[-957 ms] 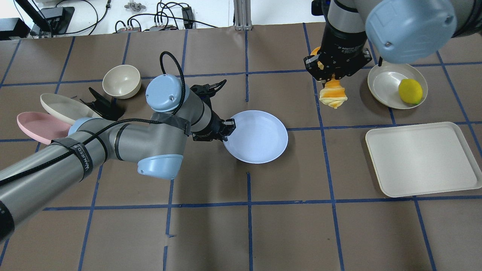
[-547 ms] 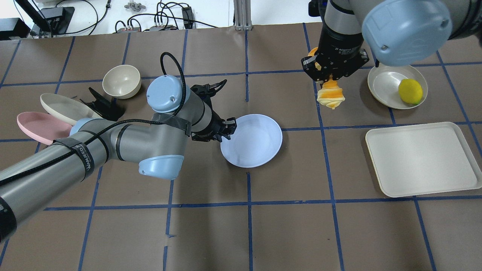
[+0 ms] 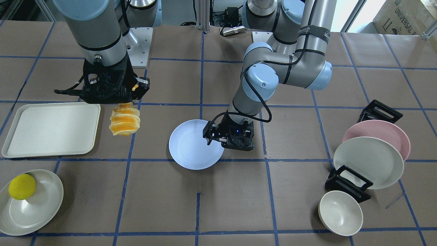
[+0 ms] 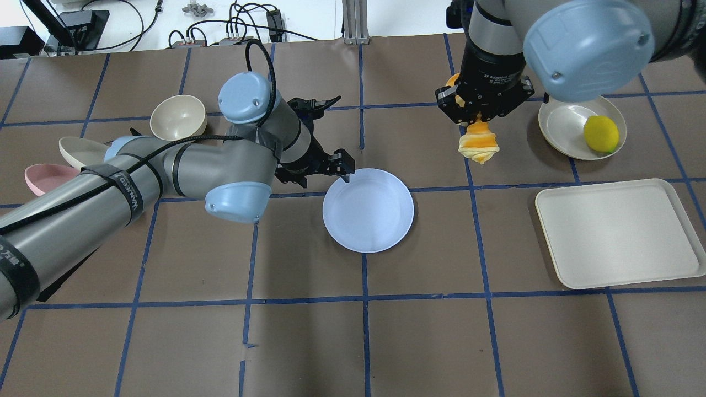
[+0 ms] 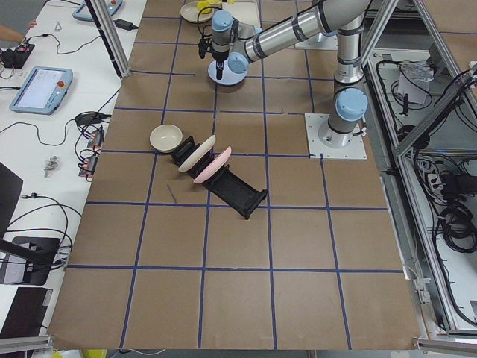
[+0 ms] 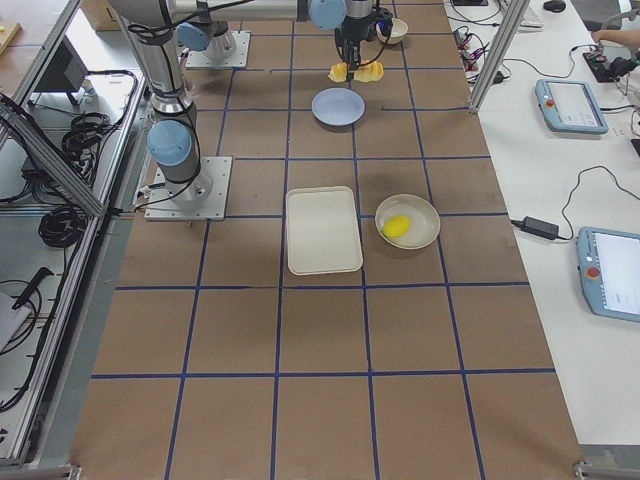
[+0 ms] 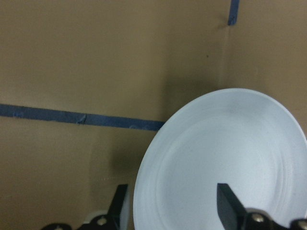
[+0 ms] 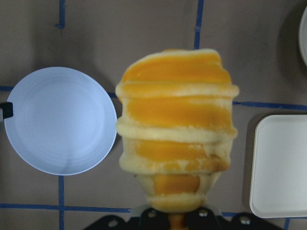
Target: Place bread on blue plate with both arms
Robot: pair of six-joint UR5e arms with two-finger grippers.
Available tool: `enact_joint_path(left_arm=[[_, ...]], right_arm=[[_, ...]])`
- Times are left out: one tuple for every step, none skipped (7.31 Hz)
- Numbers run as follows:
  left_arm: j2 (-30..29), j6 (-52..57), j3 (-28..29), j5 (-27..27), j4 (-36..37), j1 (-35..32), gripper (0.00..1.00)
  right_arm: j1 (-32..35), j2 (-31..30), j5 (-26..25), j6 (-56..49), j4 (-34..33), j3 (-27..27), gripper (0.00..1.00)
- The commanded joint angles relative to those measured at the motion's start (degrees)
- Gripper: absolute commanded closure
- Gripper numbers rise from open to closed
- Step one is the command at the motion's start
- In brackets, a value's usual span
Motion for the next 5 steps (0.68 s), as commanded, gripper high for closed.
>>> enact_joint_path(left_arm=[[2.04, 14.74, 9.26, 5.01, -19.08, 4.42, 0.00], [3.53, 14.84, 10.51, 5.31, -22.54, 6.10, 0.00], [4.68, 15.36, 10.87, 5.40, -23.97, 8.64, 0.00], [5.30, 17.63, 11.22, 5.23, -23.72, 10.84, 0.00], [6.09, 18.35, 11.14, 5.49, -23.54, 12.16, 0.00]], right_arm=[[6.38, 0.66, 0.31, 3.89, -2.91, 3.32, 0.91], [10.25, 2.23, 0.31, 4.33, -10.59, 6.47, 0.91], [13.25, 3.38, 0.14, 4.34, -17.28, 9.37, 0.91], [13.80, 4.00, 0.05, 4.25, -21.26, 12.01, 0.91], [13.89, 4.10, -0.13, 3.55, -25.57, 16.39, 0.91]])
